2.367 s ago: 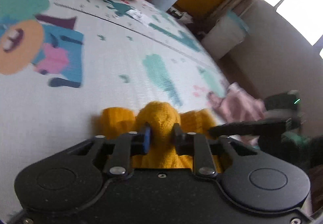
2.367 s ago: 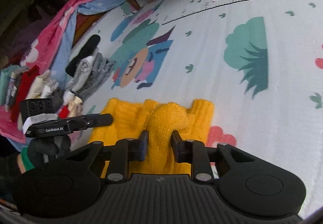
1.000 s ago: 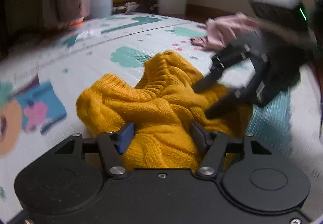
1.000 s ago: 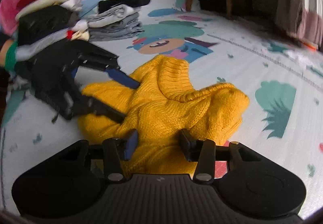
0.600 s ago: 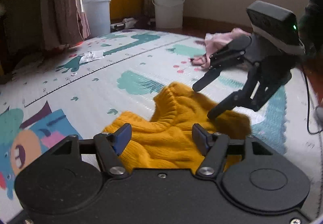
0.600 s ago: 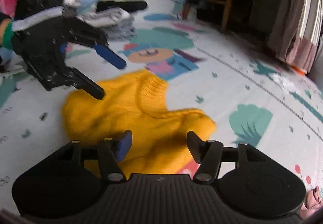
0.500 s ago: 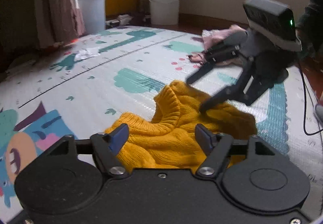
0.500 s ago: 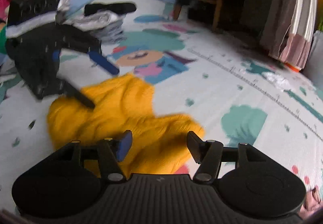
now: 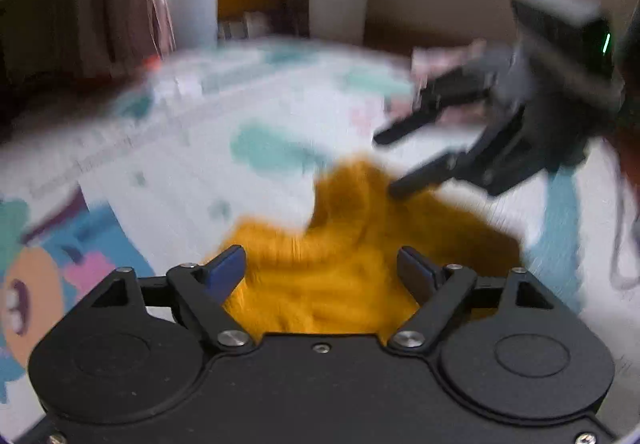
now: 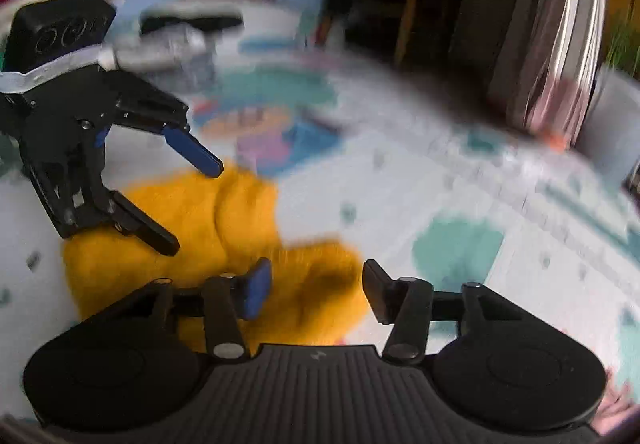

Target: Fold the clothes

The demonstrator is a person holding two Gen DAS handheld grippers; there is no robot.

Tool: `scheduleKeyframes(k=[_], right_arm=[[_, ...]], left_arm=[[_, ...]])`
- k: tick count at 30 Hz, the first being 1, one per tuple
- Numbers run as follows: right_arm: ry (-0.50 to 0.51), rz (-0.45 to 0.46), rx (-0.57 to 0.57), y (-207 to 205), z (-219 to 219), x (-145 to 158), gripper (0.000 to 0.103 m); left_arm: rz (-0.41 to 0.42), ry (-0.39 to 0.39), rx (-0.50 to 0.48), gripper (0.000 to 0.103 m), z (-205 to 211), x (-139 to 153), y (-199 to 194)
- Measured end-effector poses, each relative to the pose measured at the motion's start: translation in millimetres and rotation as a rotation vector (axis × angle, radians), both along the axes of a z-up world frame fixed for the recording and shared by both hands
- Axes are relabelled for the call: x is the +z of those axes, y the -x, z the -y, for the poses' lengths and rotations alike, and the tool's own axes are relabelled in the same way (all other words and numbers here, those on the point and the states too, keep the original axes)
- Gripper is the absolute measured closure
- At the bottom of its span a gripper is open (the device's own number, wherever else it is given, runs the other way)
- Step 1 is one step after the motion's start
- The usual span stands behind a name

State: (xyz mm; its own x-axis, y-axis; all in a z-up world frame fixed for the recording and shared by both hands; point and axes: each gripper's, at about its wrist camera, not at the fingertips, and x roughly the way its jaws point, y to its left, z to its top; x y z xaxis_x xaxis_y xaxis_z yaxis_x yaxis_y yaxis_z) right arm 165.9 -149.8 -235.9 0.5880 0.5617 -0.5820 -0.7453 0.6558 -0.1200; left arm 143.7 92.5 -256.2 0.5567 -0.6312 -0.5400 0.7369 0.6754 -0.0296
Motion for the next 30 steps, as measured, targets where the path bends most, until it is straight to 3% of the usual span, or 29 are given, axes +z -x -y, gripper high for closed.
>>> scheduleKeyframes(k=[3, 5, 6, 7, 9, 12, 16, 21, 23, 25, 28, 30], right_arm=[[0.020, -0.006, 0.089, 21.4, 0.6, -1.3, 0.052], [0.044, -0.037, 0.122, 32.0, -1.2, -11.7, 0.056], [0.050, -0.055, 0.122, 34.9, -2.0, -17.6, 0.063], [0.051, -0.064, 0.119, 37.3, -1.7, -23.8, 0.063], [0.052, -0.064, 0.116, 39.8, 0.9, -36.5, 0.062], [0.053, -0.015, 0.183, 36.5, 4.5, -46.6, 0.061], [0.081, -0.011, 0.195, 35.7, -0.2, -40.9, 0.062], [0.106, 0.111, 0.247, 83.2, 1.9, -10.8, 0.063], [0.130, 0.015, 0.231, 81.8, 7.6, -28.2, 0.062], [0.054, -0.109, 0.188, 67.4, 17.2, -43.2, 0.058], [0.081, -0.116, 0.178, 68.3, 8.8, -35.1, 0.057], [0.017, -0.148, 0.117, 69.1, 12.8, -13.6, 0.059]], left_arm=[[0.041, -0.029, -0.003, 0.025, -2.4, 4.2, 26.6], [0.051, -0.065, -0.031, 0.054, 3.7, -2.5, 39.8], [0.059, -0.086, -0.049, 0.061, 7.4, -6.1, 46.0], [0.055, -0.102, -0.056, 0.067, 10.6, -10.3, 50.7], [0.030, -0.142, -0.061, 0.067, 14.9, -26.2, 55.7], [0.107, -0.151, -0.100, 0.067, 8.3, -51.7, 60.8], [0.061, -0.146, -0.139, 0.065, 7.1, -42.5, 47.5], [0.062, -0.115, -0.112, 0.065, 0.8, -15.2, 59.4], [0.018, -0.111, -0.069, 0.062, -0.9, -26.8, 57.0], [-0.031, -0.094, -0.026, 0.059, -0.7, -40.9, 51.5], [-0.099, -0.034, 0.020, 0.051, -0.3, -30.4, 48.4], [-0.107, 0.055, 0.081, 0.044, -9.6, -15.9, 50.7]])
